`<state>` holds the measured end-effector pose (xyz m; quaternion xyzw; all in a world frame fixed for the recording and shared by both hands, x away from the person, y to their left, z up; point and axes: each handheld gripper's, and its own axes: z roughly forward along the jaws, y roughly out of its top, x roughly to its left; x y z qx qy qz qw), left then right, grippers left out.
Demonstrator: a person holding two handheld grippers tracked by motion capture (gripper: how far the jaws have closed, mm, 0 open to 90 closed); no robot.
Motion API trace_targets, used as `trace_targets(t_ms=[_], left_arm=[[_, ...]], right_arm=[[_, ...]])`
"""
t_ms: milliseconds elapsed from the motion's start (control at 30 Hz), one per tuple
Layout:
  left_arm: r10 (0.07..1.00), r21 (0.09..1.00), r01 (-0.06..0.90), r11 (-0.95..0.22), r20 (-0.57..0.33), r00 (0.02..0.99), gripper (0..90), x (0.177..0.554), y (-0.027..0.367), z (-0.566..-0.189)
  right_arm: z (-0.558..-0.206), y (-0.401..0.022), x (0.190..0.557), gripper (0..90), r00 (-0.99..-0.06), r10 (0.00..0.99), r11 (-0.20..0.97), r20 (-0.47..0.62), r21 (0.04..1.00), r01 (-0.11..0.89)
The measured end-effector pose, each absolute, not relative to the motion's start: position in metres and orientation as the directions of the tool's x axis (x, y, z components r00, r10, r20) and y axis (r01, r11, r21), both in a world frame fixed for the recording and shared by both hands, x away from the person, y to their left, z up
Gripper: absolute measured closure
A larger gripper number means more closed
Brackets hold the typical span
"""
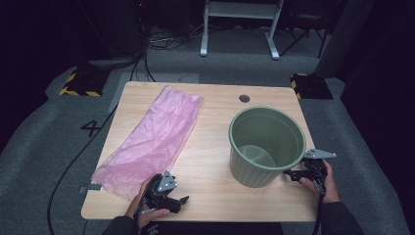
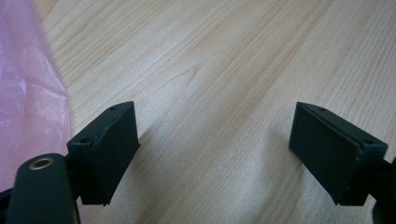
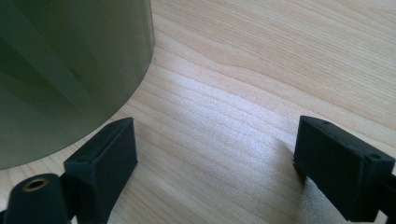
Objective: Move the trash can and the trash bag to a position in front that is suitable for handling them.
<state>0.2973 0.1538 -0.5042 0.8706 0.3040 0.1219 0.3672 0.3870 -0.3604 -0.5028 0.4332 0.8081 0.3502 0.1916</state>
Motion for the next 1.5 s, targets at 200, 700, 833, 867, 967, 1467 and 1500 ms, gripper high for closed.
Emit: trace_targets(t_ms=[200,700,833,867,967,1467,1500], left_arm=[[0.619,0.713,0.439,-0.547,-0.009,0.785,15.1,0.298,0.154,-0.504],[0.616,0.742,0.392,-0.544,0.035,0.787,17.0,0.292,0.147,-0.484],[0.644,0.749,0.39,-0.535,0.062,0.763,17.3,0.297,0.157,-0.475],[0.652,0.755,0.391,-0.527,0.063,0.756,17.3,0.298,0.161,-0.473],[0.688,0.768,0.396,-0.504,0.081,0.721,17.6,0.299,0.172,-0.467],[0.783,0.774,0.463,-0.433,0.068,0.619,18.8,0.312,0.205,-0.459],[0.788,0.771,0.469,-0.431,0.067,0.612,18.9,0.313,0.208,-0.46]], right_arm=[[-0.503,-0.36,0.387,12.8,-0.55,0.835,0.379,-0.006,0.732,0.566],[-0.503,-0.36,0.387,12.8,-0.551,0.835,0.379,-0.006,0.732,0.566],[-0.503,-0.36,0.387,12.8,-0.551,0.834,0.379,-0.006,0.732,0.566],[-0.503,-0.36,0.387,12.8,-0.551,0.834,0.379,-0.006,0.732,0.566],[-0.503,-0.36,0.387,12.8,-0.552,0.834,0.38,-0.006,0.732,0.566],[-0.503,-0.36,0.387,12.8,-0.55,0.835,0.379,-0.006,0.732,0.567],[-0.503,-0.36,0.387,12.9,-0.55,0.835,0.379,-0.006,0.732,0.566]])
